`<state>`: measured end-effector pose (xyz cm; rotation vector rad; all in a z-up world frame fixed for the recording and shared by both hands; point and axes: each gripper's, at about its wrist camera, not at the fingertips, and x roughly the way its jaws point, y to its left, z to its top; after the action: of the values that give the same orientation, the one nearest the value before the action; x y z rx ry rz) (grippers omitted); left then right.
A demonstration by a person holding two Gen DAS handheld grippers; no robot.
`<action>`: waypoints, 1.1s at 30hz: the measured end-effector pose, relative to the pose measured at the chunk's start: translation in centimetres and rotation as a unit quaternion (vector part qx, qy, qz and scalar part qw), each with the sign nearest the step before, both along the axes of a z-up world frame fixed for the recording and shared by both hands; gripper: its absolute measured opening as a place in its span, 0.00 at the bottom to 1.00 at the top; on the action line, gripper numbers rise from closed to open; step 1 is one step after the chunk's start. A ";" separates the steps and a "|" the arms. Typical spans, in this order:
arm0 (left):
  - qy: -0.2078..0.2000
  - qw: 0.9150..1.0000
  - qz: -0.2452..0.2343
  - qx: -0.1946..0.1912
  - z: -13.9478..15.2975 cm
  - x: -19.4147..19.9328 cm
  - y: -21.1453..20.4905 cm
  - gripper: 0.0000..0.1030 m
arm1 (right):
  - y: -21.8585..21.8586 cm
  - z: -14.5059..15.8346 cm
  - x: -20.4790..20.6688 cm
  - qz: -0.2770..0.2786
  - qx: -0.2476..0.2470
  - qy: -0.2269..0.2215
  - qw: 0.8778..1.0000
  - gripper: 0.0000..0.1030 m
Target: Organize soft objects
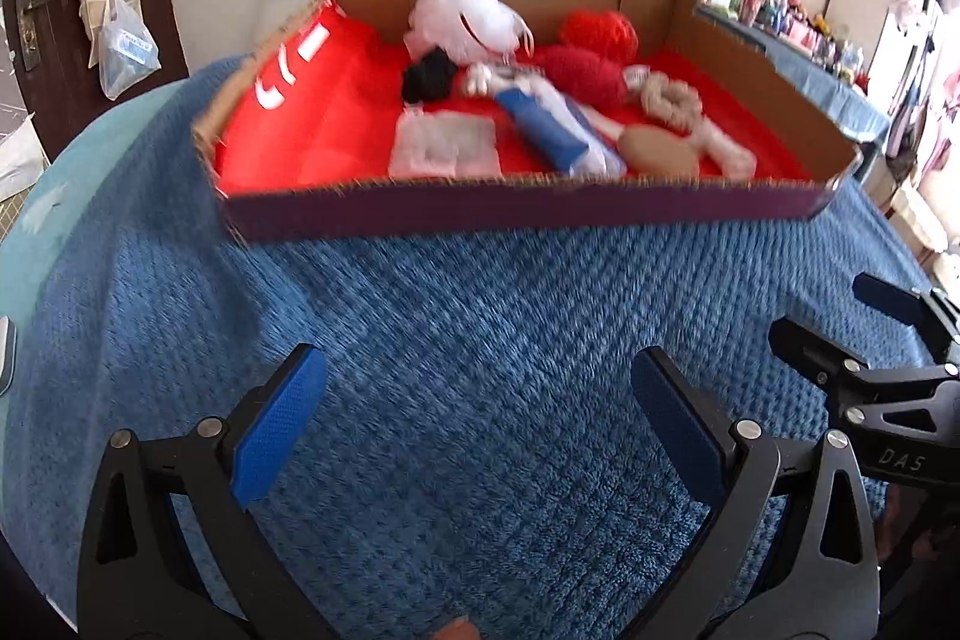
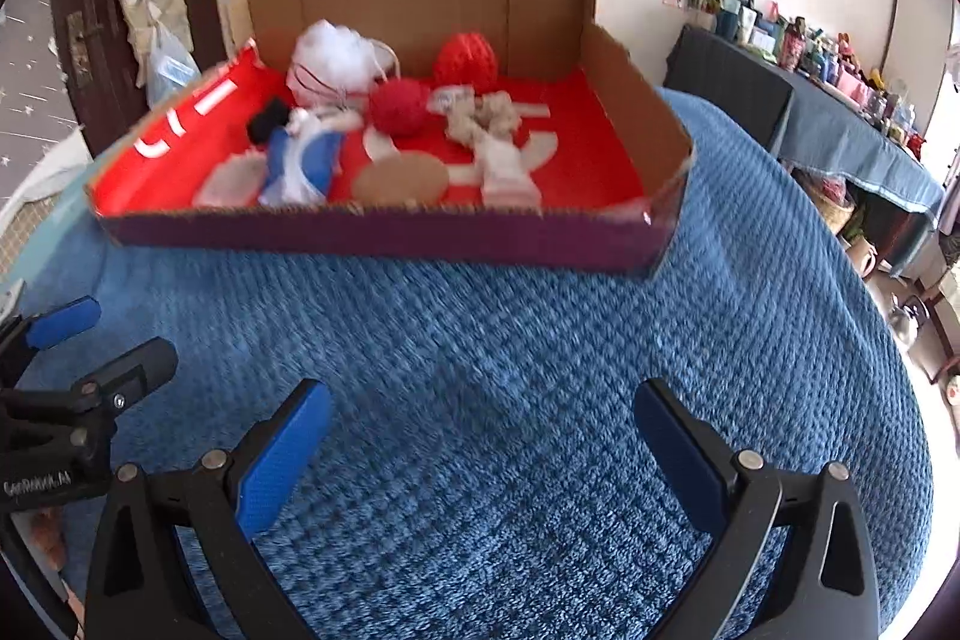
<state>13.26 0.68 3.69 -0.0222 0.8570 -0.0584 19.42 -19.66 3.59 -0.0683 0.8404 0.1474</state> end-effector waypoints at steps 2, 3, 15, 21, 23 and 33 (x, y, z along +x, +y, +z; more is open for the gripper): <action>0.008 1.000 0.001 0.007 -0.5 0.1 -0.3 1.00 | -0.2 -0.4 0.1 -0.009 -0.002 0.007 1.000 1.00; 0.012 1.000 0.004 0.012 -0.8 0.1 -0.4 1.00 | -0.4 -0.6 0.3 -0.015 -0.001 0.011 1.000 1.00; 0.030 0.999 0.015 0.017 -1.3 1.5 0.2 1.00 | -1.2 -1.4 0.9 -0.032 0.005 0.040 0.999 1.00; 0.030 0.999 0.014 0.018 -1.3 1.7 0.2 1.00 | -0.8 -1.5 1.1 -0.032 -0.005 0.042 0.999 1.00; 0.029 0.999 0.014 0.018 -1.3 1.7 0.1 1.00 | -0.8 -1.6 1.2 -0.033 -0.005 0.042 0.999 1.00; 0.028 0.999 0.013 0.018 -1.4 1.7 0.1 1.00 | -0.8 -1.6 1.1 -0.033 -0.004 0.042 0.999 1.00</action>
<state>14.96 0.80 2.32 -0.0009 0.9144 -0.0169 20.50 -20.46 2.01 -0.0429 0.9255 0.0851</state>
